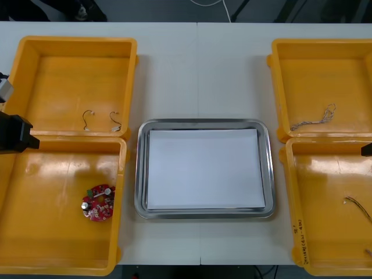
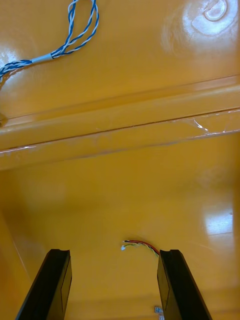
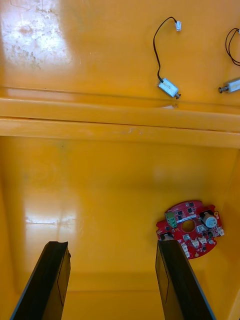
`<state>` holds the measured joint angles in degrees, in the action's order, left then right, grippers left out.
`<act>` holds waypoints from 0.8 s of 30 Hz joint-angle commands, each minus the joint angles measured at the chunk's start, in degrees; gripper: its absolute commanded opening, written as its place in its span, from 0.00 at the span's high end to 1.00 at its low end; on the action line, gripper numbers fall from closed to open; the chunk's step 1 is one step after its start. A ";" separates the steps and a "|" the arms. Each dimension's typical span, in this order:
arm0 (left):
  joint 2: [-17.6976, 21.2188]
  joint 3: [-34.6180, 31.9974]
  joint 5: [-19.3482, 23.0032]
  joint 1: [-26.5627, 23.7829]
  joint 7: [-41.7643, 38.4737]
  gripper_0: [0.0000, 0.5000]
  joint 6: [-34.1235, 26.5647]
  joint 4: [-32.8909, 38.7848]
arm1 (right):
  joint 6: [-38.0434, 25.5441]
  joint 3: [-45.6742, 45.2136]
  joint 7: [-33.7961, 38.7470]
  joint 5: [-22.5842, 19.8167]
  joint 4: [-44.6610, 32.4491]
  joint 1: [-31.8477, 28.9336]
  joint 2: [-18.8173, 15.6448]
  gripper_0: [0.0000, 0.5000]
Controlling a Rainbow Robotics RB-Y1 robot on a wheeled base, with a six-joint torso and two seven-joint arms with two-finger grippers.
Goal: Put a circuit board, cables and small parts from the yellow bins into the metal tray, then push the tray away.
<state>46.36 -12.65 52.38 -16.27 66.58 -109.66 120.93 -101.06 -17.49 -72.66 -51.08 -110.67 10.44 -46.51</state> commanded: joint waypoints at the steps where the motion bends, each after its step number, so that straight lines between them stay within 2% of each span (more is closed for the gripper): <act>1: 2.51 -1.76 0.44 0.71 4.52 0.00 -0.34 1.68 | 0.42 -1.76 -2.75 -0.42 -0.60 -0.07 -2.80 0.00; 24: 2.51 -1.76 0.44 0.71 4.52 0.00 -0.34 1.68 | 0.42 -1.76 -2.75 -0.42 -0.60 -0.07 -2.80 0.00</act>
<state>46.36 -12.65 52.38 -16.27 66.58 -109.66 120.93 -101.06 -17.49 -72.66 -51.08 -110.67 10.44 -46.51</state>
